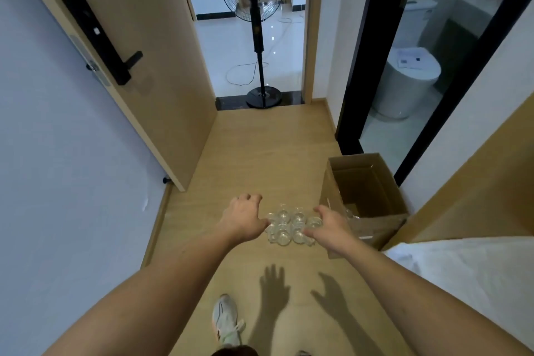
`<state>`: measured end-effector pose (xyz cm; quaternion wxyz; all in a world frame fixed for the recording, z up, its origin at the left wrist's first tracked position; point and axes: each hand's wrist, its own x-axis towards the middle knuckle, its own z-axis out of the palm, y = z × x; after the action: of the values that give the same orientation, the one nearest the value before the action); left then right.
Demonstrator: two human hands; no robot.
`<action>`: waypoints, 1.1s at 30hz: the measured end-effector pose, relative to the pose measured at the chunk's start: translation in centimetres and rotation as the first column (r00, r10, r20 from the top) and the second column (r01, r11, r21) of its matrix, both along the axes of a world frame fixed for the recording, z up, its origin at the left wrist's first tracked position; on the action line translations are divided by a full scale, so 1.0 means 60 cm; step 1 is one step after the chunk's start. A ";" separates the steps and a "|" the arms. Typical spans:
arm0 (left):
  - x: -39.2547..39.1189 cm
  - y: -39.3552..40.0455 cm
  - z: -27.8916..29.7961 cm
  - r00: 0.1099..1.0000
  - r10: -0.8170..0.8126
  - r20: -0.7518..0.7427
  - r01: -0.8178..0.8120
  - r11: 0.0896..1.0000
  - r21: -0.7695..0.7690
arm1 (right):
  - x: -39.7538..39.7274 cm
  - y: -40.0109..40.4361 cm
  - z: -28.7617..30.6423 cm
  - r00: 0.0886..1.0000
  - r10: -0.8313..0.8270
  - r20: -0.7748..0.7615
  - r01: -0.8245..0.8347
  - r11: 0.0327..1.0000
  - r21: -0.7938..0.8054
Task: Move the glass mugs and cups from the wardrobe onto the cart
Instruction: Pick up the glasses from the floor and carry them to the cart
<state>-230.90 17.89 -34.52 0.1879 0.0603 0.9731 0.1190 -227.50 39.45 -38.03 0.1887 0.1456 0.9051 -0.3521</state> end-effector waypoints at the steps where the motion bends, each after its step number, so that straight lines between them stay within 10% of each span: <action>1: -0.016 -0.004 -0.006 1.000 -0.008 0.006 0.008 1.000 -0.003 | -0.019 -0.004 -0.005 1.000 -0.004 0.007 0.004 1.000 0.000; 19: -0.407 -0.099 -0.238 0.941 -0.080 0.329 0.073 0.997 0.032 | -0.305 -0.142 -0.210 0.930 -0.276 0.241 0.308 0.946 -0.103; 33: -0.414 -0.120 -0.830 0.767 0.300 0.568 -0.379 0.925 0.023 | -0.316 -0.206 -0.813 0.673 -0.538 0.507 0.686 0.711 -0.155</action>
<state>-255.76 10.68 -84.30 0.4322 -0.1413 0.8606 0.2294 -246.47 27.08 -86.79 0.2717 0.4838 0.6634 -0.5019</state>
